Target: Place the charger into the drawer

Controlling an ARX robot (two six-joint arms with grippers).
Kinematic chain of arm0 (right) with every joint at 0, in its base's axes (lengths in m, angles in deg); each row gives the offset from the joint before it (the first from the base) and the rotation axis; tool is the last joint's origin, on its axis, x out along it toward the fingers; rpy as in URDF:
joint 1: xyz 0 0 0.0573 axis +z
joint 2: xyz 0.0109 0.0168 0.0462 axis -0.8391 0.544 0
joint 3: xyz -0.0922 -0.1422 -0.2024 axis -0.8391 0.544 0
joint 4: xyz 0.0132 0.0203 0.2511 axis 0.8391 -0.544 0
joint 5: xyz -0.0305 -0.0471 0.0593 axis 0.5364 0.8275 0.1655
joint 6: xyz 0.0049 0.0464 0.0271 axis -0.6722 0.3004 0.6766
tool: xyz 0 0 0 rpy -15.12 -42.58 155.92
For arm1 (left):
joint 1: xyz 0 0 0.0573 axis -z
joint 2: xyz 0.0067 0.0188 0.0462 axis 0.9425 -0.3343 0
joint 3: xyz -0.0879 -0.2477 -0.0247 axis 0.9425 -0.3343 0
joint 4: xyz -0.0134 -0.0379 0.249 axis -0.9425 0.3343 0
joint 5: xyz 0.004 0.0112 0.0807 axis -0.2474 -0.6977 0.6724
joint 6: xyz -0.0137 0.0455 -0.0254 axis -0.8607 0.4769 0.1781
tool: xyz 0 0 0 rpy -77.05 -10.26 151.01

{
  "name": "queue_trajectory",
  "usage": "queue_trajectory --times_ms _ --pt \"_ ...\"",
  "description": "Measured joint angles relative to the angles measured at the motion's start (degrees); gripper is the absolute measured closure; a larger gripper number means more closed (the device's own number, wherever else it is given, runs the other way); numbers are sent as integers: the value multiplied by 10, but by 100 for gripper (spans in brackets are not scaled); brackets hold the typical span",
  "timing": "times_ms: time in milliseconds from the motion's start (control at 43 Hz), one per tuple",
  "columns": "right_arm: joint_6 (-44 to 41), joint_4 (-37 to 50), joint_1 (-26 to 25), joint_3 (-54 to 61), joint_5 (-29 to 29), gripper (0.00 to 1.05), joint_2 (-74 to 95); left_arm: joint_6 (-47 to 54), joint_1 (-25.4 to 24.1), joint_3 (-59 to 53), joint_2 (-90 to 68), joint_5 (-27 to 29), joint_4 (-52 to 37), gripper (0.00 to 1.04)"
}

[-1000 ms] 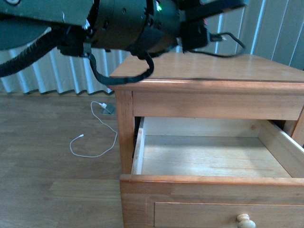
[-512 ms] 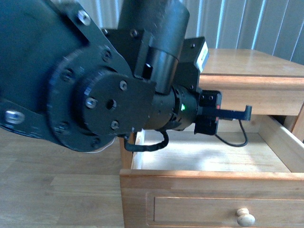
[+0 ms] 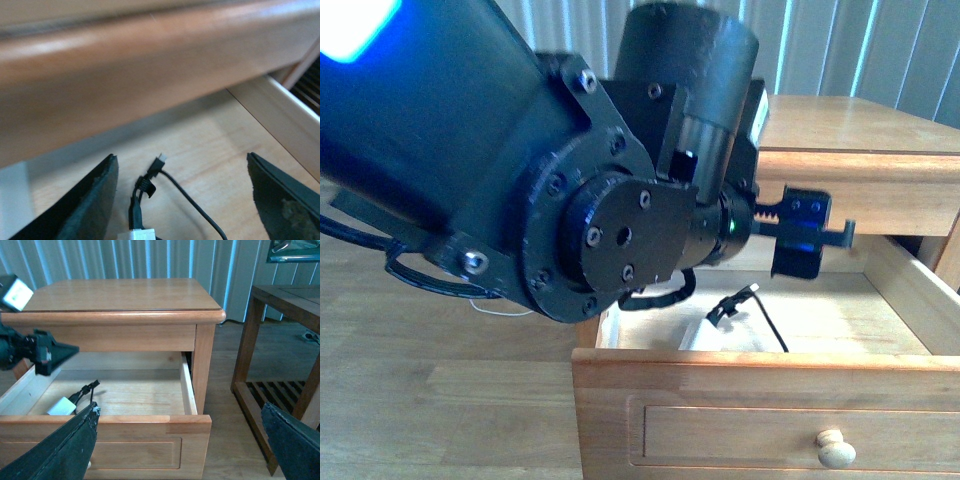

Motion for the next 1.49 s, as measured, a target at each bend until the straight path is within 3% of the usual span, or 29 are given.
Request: queue_trajectory --times_ms 186,488,651,884,1116,1140,1186,1233,1279,1395,1488 --pt "0 0 0 0 0 8 0 -21 -19 -49 95 111 -17 4" --pt "0 0 0 0 0 8 0 -19 -94 -214 312 206 -36 6" --pt "0 0 0 0 0 8 0 -13 -123 -309 437 226 -20 6" --pt "0 0 0 0 0 8 0 -46 -177 -424 635 265 70 6" --pt "0 0 0 0 1 8 0 -59 -181 -435 660 263 75 6" --pt "0 0 0 0 1 8 0 -55 -184 -435 662 252 75 7" --pt "0 0 0 0 0 8 0 -18 -206 -452 677 155 68 17" --pt "0 0 0 0 1 8 0 5 -221 -475 694 96 61 26" --pt "0 0 0 0 1 8 0 23 -234 -503 714 59 54 37" --pt "0 0 0 0 1 8 0 37 -253 -544 741 35 46 55" --pt "0 0 0 0 1 8 0 42 -273 -582 773 18 41 76"
